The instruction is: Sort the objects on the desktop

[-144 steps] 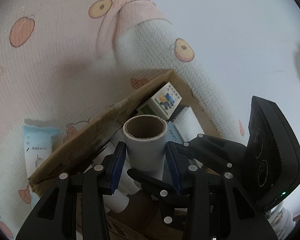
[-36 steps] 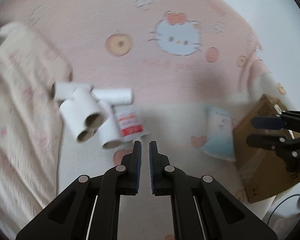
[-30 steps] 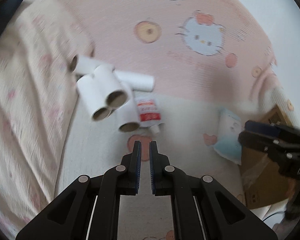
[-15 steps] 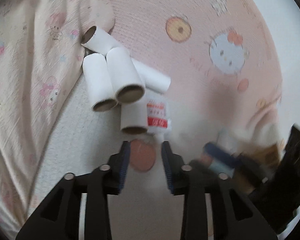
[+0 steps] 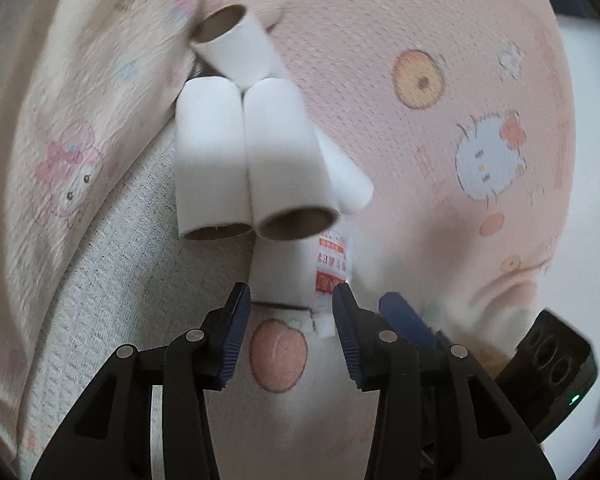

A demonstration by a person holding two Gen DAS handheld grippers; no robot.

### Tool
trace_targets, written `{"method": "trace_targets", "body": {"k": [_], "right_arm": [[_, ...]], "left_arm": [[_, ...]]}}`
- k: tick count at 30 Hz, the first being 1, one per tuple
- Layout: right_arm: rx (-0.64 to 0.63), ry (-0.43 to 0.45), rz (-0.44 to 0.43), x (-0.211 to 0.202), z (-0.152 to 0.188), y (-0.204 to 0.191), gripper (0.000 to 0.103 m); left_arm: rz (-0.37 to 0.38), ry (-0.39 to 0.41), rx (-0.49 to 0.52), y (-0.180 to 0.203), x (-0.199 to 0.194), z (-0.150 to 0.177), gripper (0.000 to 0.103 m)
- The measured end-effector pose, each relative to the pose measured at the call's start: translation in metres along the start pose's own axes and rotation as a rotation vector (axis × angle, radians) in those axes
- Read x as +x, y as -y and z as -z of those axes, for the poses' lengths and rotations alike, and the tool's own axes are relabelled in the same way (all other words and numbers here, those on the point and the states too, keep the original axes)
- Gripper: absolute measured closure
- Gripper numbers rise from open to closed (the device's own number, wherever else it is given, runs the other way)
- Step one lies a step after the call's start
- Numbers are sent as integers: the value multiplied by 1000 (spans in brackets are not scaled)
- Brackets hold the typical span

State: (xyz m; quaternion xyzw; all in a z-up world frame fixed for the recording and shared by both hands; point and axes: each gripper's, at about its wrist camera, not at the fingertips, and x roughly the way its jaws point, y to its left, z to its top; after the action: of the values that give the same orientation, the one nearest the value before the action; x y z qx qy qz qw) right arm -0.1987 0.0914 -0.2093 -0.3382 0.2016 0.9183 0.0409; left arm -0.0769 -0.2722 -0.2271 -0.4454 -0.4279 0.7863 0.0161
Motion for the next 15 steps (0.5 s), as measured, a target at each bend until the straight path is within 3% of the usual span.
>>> {"method": "trace_targets", "body": {"k": [15], "right_arm": [[-15,-69,-7,27,5,1,62]], "left_arm": [[47,-66,-29,-13,27,-17,56]]}}
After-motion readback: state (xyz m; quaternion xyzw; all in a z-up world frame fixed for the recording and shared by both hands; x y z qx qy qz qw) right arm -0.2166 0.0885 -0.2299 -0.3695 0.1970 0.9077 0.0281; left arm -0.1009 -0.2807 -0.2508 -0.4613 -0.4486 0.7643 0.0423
